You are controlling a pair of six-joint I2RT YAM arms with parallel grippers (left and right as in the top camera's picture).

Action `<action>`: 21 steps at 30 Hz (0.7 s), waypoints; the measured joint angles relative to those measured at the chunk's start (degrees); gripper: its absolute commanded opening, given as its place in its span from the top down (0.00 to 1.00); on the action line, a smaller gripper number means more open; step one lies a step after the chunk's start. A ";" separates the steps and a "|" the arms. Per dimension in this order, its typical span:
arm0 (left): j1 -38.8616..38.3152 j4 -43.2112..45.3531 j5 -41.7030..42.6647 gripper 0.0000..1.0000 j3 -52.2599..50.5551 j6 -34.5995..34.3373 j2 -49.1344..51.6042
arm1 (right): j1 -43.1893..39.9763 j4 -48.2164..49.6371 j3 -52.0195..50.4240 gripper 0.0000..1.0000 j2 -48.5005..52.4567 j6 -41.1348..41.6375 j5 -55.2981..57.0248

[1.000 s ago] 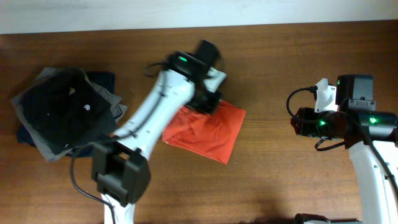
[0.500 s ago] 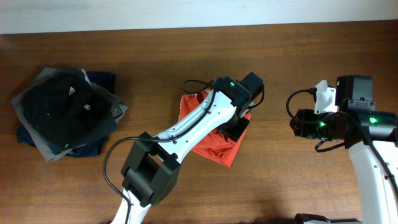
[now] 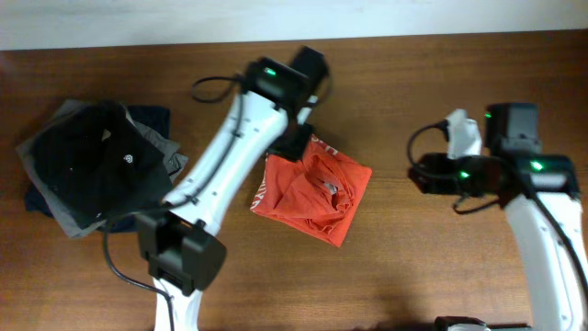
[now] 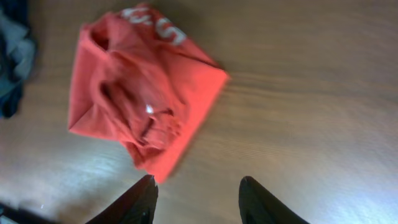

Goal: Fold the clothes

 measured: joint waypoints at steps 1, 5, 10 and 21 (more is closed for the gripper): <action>1.73 -0.59 1.57 0.58 0.00 0.44 0.00 | 1.60 1.55 0.00 0.53 1.44 -0.20 -0.68; 7.15 -3.23 4.63 0.58 0.00 1.64 0.00 | 8.52 7.78 0.00 0.53 8.00 -0.81 -2.19; 12.92 -3.82 6.95 0.58 0.00 1.88 0.00 | 18.10 20.28 0.02 0.54 18.78 1.14 -3.10; 18.99 -4.33 10.58 0.57 0.00 1.88 0.00 | 26.53 41.13 0.00 0.62 30.60 23.28 -0.20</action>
